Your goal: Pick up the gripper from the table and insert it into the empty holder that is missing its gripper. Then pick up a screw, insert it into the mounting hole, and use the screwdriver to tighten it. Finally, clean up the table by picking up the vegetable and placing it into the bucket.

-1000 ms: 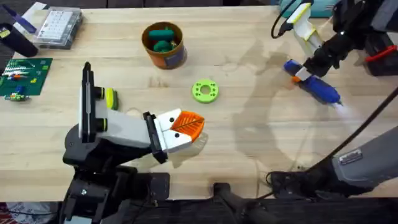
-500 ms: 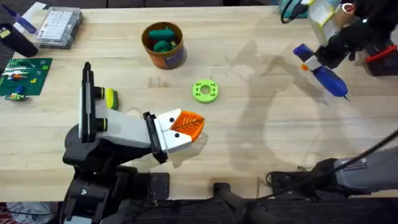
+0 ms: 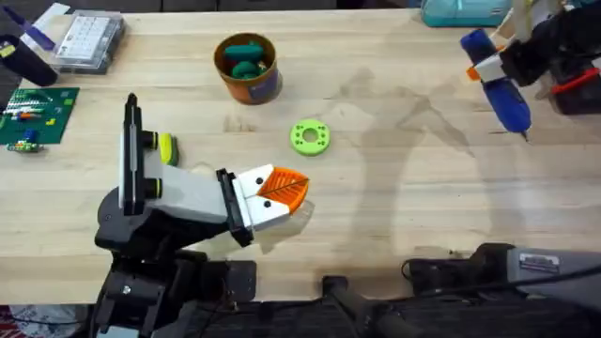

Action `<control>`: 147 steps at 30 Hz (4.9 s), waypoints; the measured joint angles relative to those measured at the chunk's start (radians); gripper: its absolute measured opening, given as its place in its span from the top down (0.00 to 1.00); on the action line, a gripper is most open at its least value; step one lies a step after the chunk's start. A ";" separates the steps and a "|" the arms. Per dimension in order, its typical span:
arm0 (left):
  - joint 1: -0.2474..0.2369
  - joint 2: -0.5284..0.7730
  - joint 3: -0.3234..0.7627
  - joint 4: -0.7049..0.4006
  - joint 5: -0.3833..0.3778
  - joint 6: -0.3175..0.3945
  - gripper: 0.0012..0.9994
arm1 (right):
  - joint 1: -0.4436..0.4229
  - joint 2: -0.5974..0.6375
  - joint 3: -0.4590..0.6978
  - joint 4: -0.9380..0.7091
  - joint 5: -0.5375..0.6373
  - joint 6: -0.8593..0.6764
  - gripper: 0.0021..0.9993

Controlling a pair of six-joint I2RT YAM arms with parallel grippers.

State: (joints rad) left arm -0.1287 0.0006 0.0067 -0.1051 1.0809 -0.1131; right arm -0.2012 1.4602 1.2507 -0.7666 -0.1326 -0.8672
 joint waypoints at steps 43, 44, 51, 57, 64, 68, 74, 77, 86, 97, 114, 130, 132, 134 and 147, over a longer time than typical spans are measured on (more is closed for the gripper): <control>0.000 0.000 0.000 0.000 0.000 0.000 0.98 | 0.189 -0.272 0.203 0.273 -0.680 0.435 0.97; 0.000 0.000 0.000 0.000 0.000 0.000 0.98 | 0.193 -0.273 0.204 0.316 -0.699 0.462 0.97; 0.000 0.000 0.000 0.000 0.000 0.000 0.98 | 0.256 -0.273 0.208 0.529 -0.762 0.652 0.97; 0.000 0.000 0.000 0.000 0.000 0.000 0.98 | 0.357 -0.273 0.209 0.557 -0.789 0.774 0.97; 0.000 0.000 0.000 0.000 0.000 0.000 0.98 | 0.496 -0.273 0.209 0.576 -0.808 0.807 0.97; 0.000 0.000 0.000 0.000 0.000 0.000 0.98 | 0.577 -0.273 0.209 0.614 -0.812 0.813 0.97; 0.000 0.000 0.000 0.000 0.000 0.000 0.98 | 0.691 -0.273 0.209 0.648 -0.816 0.819 0.97; 0.000 0.000 0.000 0.000 0.000 0.000 0.98 | 0.726 -0.272 0.209 0.675 -0.818 0.822 0.97; 0.000 0.000 0.000 0.000 0.000 0.000 0.98 | 0.735 -0.273 0.209 0.685 -0.819 0.848 0.97; 0.000 0.000 0.000 0.000 0.000 0.000 0.98 | 0.741 -0.279 0.015 1.063 -0.828 0.982 0.97; 0.000 0.000 0.000 0.000 0.000 0.000 0.98 | 0.868 -0.275 -0.151 1.216 -0.913 1.000 0.97; 0.000 0.000 0.000 0.000 0.000 0.000 0.98 | 0.910 -0.140 -0.155 1.287 -0.920 0.944 0.97; 0.000 0.000 0.000 0.000 0.000 0.000 0.98 | 0.911 -0.136 -0.156 1.287 -0.920 0.943 0.97; 0.000 0.000 0.000 0.000 0.000 0.000 0.98 | 0.911 -0.135 -0.159 1.291 -0.920 0.941 0.97; 0.000 0.000 0.000 0.000 0.000 0.000 0.98 | 0.925 -0.125 -0.189 1.297 -0.919 0.941 0.97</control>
State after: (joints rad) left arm -0.1287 0.0006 0.0067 -0.1053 1.0813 -0.1131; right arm 0.7236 1.3352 1.0618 0.5307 -1.0518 0.0736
